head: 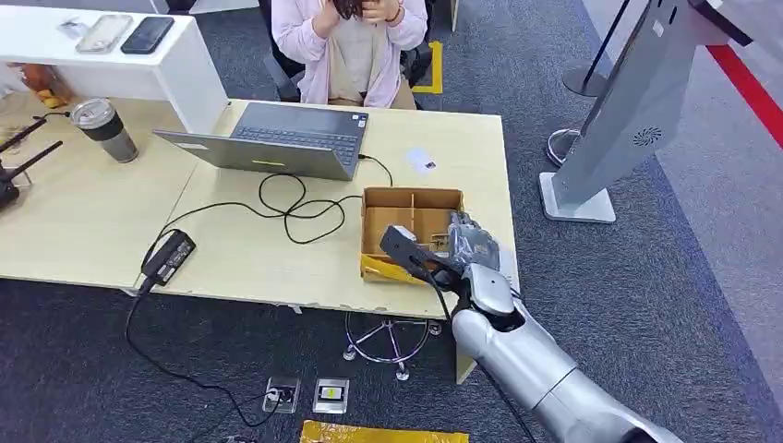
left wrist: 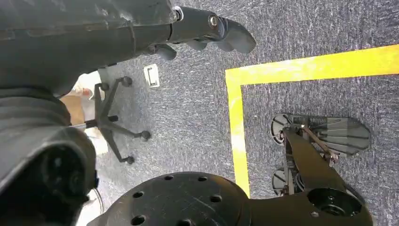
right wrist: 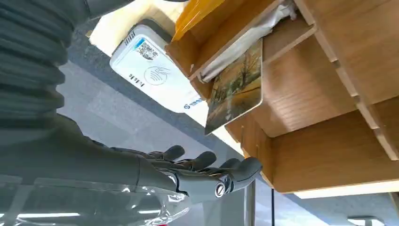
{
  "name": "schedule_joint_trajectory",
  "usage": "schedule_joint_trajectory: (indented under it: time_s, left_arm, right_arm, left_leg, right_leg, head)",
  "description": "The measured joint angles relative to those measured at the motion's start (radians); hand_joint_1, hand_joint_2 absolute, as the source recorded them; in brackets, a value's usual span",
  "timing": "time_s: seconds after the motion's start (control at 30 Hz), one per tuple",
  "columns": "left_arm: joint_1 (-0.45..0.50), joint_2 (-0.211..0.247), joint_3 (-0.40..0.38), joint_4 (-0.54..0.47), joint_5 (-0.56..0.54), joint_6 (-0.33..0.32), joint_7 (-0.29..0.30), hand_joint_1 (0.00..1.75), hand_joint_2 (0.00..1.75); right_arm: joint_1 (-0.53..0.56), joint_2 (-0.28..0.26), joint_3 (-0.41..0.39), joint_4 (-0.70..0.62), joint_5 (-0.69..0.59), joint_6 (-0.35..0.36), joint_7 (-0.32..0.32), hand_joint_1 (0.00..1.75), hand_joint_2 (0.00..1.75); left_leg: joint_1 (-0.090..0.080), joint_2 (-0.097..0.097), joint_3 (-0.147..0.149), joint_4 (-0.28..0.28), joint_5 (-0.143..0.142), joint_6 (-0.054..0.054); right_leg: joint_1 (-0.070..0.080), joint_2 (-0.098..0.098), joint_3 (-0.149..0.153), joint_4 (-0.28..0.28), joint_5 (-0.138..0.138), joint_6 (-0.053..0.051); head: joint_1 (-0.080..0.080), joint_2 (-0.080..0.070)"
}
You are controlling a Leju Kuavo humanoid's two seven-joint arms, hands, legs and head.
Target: Pass the card to the sensor for recognition and then transmit it.
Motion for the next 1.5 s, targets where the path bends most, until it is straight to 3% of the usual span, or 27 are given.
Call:
schedule_joint_trajectory:
  time_s: [0.6,0.63,0.67,0.7,1.5]
  left_arm:
    - [0.000,0.000,0.000,0.000,-0.001,-0.001,0.000,0.00,0.00]
    - [0.000,0.000,0.000,0.000,-0.002,-0.001,0.000,0.00,0.00]
    - [0.000,0.000,0.000,0.000,-0.002,0.000,0.002,0.00,0.00]
    - [0.000,0.000,0.000,0.000,-0.002,0.000,0.003,0.00,0.00]
    - [0.000,0.000,0.000,0.000,-0.015,-0.002,0.020,0.00,0.00]
  right_arm:
    - [0.021,-0.008,-0.024,0.013,0.002,0.010,0.000,0.00,1.75]
    - [0.022,-0.008,-0.024,0.013,0.002,0.010,-0.001,0.33,1.75]
    - [0.022,-0.008,-0.024,0.013,0.003,0.010,-0.001,1.68,1.75]
    - [0.023,-0.008,-0.025,0.013,0.006,0.010,-0.002,1.75,1.75]
    - [0.020,0.005,-0.050,0.013,0.052,0.002,-0.031,1.75,1.75]
  left_leg:
    - [0.000,0.000,0.000,0.000,0.000,0.000]
    - [0.000,0.000,0.000,0.000,0.000,0.000]
    - [0.000,0.000,0.000,0.000,0.000,0.000]
    - [0.000,0.000,0.000,0.000,0.000,0.000]
    - [0.000,0.000,0.000,0.000,0.000,0.000]
  right_leg:
    - [0.000,0.000,0.000,0.000,0.000,0.000]
    - [0.000,0.000,0.000,0.000,0.000,0.000]
    - [0.000,0.000,0.000,0.000,0.000,0.000]
    - [0.000,0.000,0.000,0.000,0.000,0.000]
    - [0.000,0.000,0.000,0.000,0.000,0.000]
  head:
    - [0.000,0.000]
    - [0.000,0.000]
    - [0.000,0.000]
    - [0.000,0.000]
    - [0.000,0.000]
